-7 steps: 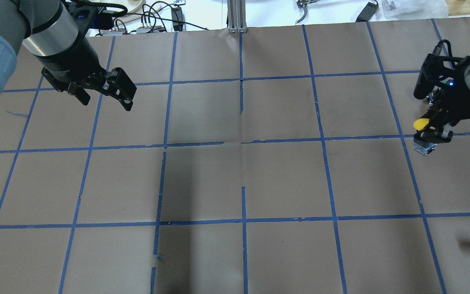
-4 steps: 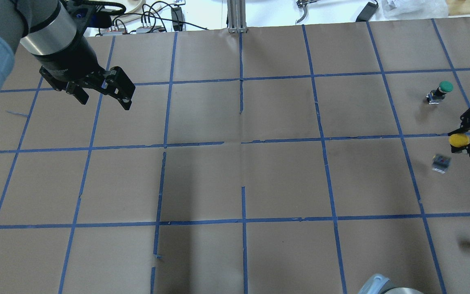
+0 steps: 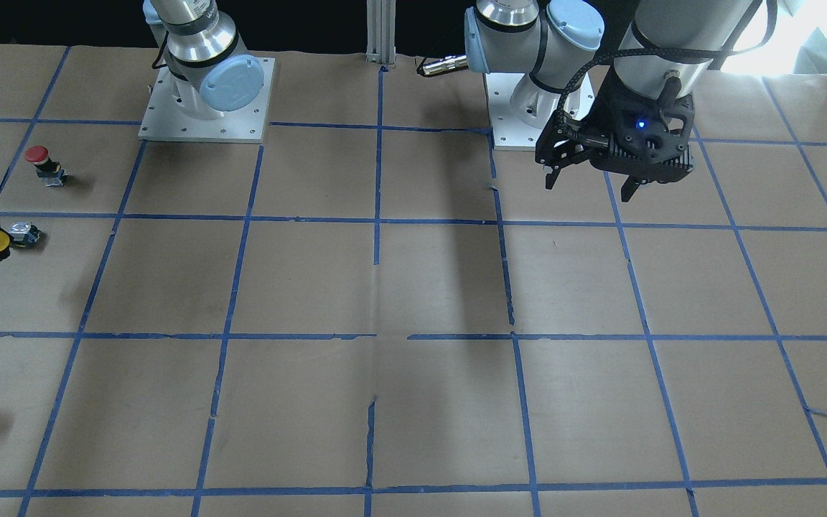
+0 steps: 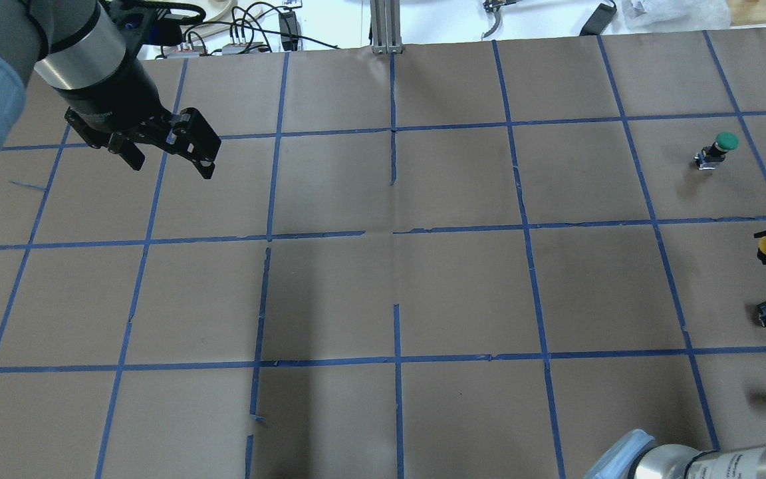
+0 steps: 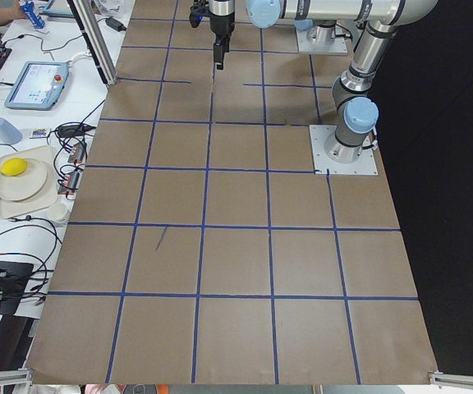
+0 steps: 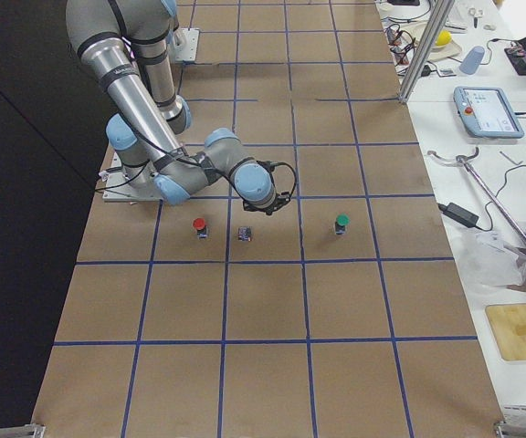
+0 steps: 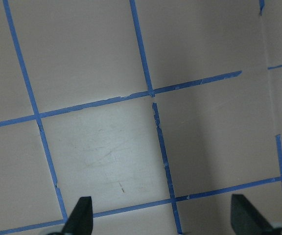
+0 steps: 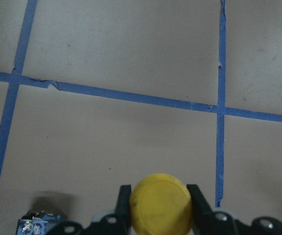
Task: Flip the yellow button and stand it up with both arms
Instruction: 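Lower the button upright onto the table with the right gripper and release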
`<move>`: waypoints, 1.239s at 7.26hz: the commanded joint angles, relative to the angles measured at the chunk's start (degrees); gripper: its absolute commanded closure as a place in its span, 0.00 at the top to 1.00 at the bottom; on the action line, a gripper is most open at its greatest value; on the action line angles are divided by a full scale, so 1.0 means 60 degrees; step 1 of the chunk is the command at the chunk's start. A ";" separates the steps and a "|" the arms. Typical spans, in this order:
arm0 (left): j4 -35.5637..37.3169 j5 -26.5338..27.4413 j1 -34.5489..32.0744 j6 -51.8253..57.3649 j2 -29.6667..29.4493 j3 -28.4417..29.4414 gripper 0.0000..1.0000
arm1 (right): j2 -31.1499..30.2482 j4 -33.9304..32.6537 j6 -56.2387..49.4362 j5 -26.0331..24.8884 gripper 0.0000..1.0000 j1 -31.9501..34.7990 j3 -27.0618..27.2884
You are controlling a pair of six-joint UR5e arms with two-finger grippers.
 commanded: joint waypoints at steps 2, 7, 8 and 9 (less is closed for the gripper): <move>0.0000 -0.0026 -0.0003 -0.0031 0.0004 0.0010 0.99 | 0.0402 0.0156 -0.0208 -0.0072 0.08 -0.0103 -0.0058; 0.0000 -0.0041 -0.0003 -0.0031 0.0019 0.0025 0.99 | 0.0640 0.0126 0.0650 0.0001 1.00 -0.0118 -0.0057; 0.0000 -0.0041 -0.0003 -0.0031 0.0034 0.0011 0.99 | 0.0509 0.0141 0.1047 0.0015 1.00 -0.0031 -0.0145; 0.0000 -0.0041 -0.0003 -0.0031 0.0034 0.0010 0.99 | 0.0261 0.0199 0.1689 0.0030 1.00 0.0057 -0.0334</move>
